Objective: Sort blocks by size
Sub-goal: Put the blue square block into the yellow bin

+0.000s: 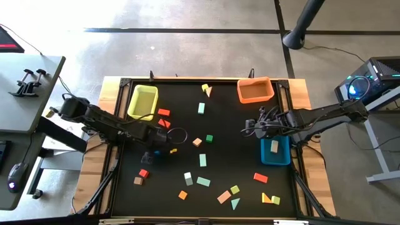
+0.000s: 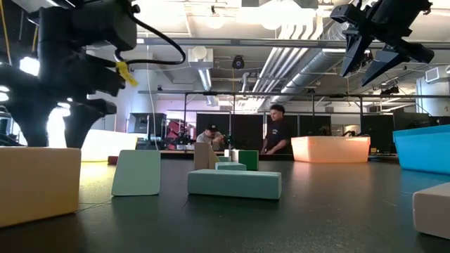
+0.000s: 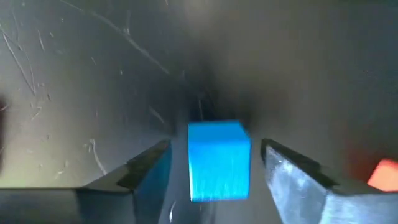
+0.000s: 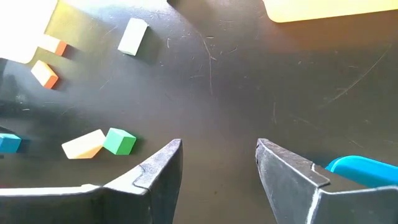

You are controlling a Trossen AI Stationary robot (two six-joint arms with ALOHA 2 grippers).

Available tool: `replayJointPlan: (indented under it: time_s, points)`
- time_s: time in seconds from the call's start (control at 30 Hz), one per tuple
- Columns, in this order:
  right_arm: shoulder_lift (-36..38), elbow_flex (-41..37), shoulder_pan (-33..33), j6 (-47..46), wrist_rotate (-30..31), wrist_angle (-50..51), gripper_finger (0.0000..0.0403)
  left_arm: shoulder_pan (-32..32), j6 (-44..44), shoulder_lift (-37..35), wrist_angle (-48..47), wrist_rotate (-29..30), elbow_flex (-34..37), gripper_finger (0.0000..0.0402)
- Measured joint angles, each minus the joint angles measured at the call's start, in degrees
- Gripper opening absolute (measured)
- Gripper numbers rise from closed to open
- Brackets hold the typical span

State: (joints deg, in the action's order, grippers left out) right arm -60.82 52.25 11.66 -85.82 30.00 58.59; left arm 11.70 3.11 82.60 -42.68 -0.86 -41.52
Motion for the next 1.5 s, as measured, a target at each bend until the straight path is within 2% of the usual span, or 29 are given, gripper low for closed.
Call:
replayJointPlan:
  time_s: [0.3, 0.5, 0.63, 0.8, 1.1, 1.27, 1.37, 1.5]
  points:
    - [0.0, 0.0, 0.0, 1.3, 0.0, 0.0, 0.0200, 0.0, 7.6, 0.6, -0.4, 0.0, 0.0, 0.0093]
    - [0.0, 0.0, 0.0, 1.7, 0.0, 0.1, 0.0200, 0.0, 13.5, -3.2, -4.3, 1.9, -2.7, 0.0093]
    - [0.0, 0.0, 0.0, 2.3, 0.1, 0.2, 0.0200, -0.8, 14.9, -7.1, -7.3, 6.9, -7.3, 0.0093]
    - [0.0, 0.0, 0.0, 2.3, 0.8, 0.2, 0.0200, -4.7, 14.8, -10.6, -11.7, 14.0, -14.2, 0.0093]
    - [0.0, 0.0, 0.0, 2.3, 1.5, 0.2, 0.0200, -19.2, 8.3, -15.1, -21.5, 21.9, -24.0, 0.0093]
    - [0.0, 0.0, 0.0, 2.3, 1.5, 0.2, 0.0200, -30.9, 5.8, -16.6, -26.9, 22.2, -24.5, 0.0093]
    - [0.0, 0.0, 0.0, 3.2, 1.5, 0.2, 0.0200, -38.2, 4.3, -16.5, -26.5, 21.8, -24.1, 0.0093]
    - [0.0, 0.0, 0.0, 5.0, 1.5, 0.2, 0.0200, -46.6, 2.9, -14.7, -26.0, 18.0, -22.5, 0.0093]
